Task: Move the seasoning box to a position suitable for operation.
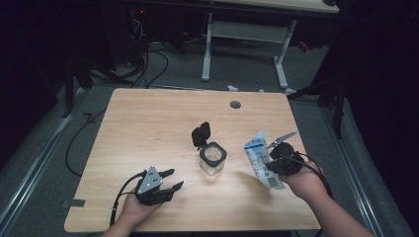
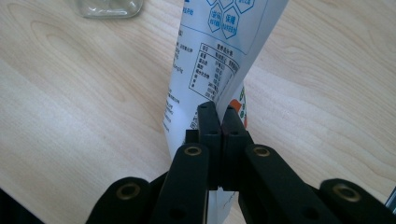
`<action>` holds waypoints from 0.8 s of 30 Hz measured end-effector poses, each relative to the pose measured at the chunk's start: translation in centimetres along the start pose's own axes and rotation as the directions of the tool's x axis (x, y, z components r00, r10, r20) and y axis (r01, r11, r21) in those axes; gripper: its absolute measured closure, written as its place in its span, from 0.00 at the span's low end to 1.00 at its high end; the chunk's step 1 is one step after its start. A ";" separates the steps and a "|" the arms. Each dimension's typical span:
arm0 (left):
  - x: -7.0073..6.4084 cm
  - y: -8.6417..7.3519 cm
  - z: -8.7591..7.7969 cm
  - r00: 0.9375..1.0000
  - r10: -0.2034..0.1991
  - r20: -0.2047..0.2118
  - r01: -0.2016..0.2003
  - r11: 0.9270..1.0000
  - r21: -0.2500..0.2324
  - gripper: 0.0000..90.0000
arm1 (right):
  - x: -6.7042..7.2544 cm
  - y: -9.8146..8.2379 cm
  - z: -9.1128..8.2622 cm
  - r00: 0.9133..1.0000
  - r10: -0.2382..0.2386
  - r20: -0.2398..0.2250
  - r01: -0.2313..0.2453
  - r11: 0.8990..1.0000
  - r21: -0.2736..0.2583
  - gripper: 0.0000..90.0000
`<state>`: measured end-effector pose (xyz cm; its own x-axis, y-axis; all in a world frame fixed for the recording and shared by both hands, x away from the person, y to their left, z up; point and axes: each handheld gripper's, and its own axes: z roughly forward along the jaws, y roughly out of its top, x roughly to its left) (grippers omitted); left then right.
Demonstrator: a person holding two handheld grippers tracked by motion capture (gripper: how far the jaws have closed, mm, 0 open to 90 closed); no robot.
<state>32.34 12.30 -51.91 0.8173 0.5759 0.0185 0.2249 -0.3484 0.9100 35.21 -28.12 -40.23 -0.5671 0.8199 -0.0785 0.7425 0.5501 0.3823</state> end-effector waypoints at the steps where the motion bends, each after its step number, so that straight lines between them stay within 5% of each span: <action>1: 0.0 0.0 0.0 1.000 0.001 0.000 -0.001 1.000 -0.003 0.50 | 0.1 0.0 -0.1 1.000 0.011 -0.004 -0.011 1.000 0.012 1.00; 24: -0.4 0.0 -0.1 1.000 0.019 -0.004 -0.019 1.000 0.003 0.49 | 0.3 1.6 -0.7 0.998 -0.051 -0.042 0.056 0.990 0.131 1.00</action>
<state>31.94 12.09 -51.89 0.8194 0.5719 0.0378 0.2106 -0.3618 0.9082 35.97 -27.14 -39.00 -0.6187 0.7834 -0.0590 0.7497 0.6112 0.2536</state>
